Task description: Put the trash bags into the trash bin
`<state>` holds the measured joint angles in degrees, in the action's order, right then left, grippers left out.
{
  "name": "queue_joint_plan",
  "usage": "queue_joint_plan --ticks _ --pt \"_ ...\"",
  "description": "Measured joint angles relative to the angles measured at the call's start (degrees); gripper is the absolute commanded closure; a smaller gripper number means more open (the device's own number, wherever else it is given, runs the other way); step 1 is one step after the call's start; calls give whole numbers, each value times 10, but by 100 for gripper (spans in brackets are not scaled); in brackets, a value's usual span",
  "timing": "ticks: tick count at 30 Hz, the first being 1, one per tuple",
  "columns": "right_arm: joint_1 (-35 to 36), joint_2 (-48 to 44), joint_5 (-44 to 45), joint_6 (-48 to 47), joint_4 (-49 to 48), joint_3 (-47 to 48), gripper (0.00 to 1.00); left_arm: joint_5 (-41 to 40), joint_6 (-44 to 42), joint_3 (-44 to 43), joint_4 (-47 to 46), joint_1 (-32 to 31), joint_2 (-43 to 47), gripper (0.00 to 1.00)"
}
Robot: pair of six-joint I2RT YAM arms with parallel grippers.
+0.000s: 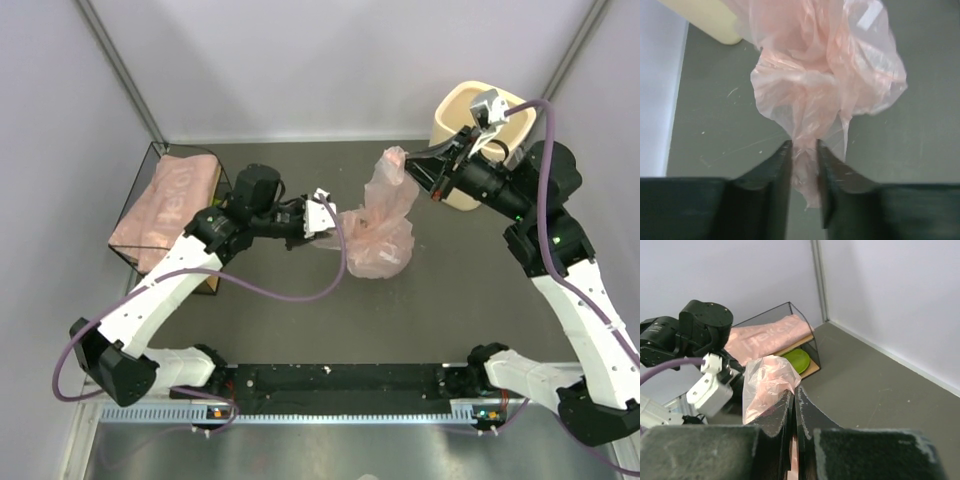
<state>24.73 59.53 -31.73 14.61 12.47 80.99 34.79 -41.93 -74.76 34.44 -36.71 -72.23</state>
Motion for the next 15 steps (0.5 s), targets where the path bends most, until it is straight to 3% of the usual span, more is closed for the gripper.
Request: queue_joint_plan --ticks 1,6,10,15 --pt "0 -3 8 -4 7 0 100 -5 -5 1 6 6 1 99" --pt "-23 -31 78 -43 43 -12 100 31 49 1 20 115 15 100" --pt "-92 -39 134 -51 65 -19 100 30 191 13 -24 211 33 100" --pt "-131 -5 182 -46 74 -16 100 32 350 13 -81 241 25 100"
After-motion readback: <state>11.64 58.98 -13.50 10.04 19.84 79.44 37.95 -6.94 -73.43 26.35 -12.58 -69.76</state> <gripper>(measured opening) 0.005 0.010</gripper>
